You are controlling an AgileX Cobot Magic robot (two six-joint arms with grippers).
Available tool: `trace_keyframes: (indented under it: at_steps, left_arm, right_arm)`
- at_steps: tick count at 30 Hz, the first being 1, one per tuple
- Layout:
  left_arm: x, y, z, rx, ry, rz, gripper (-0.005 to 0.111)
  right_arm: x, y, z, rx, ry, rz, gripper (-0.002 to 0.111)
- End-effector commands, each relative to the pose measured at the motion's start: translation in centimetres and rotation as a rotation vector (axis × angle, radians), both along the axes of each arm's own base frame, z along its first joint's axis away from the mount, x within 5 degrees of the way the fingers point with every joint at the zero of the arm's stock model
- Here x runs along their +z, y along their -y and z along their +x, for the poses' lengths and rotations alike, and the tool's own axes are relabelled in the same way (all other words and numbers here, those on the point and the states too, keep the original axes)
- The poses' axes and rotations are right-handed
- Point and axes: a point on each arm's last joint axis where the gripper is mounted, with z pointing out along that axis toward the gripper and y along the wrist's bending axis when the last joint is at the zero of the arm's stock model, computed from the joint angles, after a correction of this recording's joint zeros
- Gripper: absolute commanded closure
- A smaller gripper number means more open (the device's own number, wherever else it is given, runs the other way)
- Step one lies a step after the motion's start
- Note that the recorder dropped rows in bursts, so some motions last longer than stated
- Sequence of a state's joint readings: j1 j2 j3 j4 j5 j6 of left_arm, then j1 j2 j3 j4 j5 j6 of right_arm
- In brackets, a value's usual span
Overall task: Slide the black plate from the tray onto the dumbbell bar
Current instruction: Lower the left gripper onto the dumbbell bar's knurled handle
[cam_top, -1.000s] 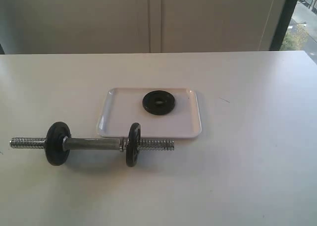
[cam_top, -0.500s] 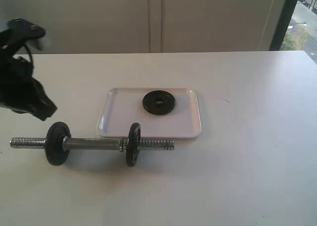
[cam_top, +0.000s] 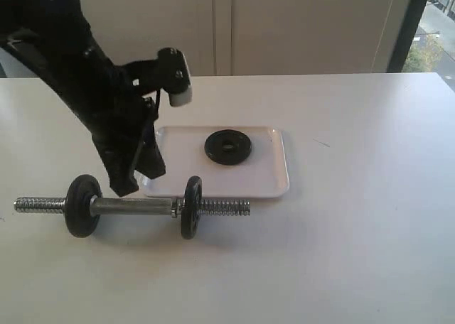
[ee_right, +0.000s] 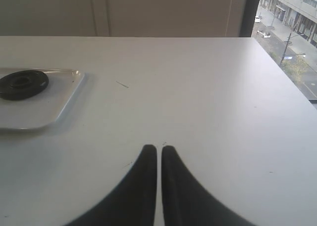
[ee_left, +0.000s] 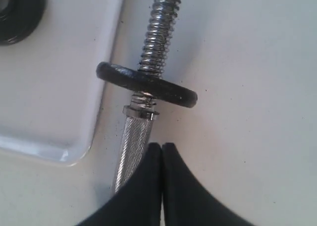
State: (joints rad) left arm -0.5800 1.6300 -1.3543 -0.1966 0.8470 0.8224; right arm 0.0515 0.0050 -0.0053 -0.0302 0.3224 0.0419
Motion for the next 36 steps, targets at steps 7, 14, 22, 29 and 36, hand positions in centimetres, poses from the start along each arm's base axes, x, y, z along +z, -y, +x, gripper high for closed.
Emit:
trace_keyframes:
  at_steps: [7,14,22,29,36]
  left_arm:
    - [-3.6,0.9,1.6,-0.174,0.023,0.11,0.073]
    - [-6.0,1.2,2.5,-0.185,0.002,0.16,0.047]
    - [-8.7,1.6,3.1,-0.191,-0.052,0.197,0.045]
    - [-9.9,1.6,3.5,-0.198,-0.066,0.222,0.045]
    - [-10.7,1.6,3.7,-0.208,-0.076,0.249,0.045]
  right_arm:
    - [-0.1,0.0,0.0,0.002,0.01,-0.005,0.104]
    - [-0.1,0.0,0.0,0.002,0.01,-0.005,0.104]
    - [-0.1,0.0,0.0,0.002,0.01,-0.005,0.104]
    - [-0.1,0.0,0.0,0.002,0.01,-0.005,0.104]
    - [-0.1,0.0,0.0,0.002,0.01,-0.005,0.104]
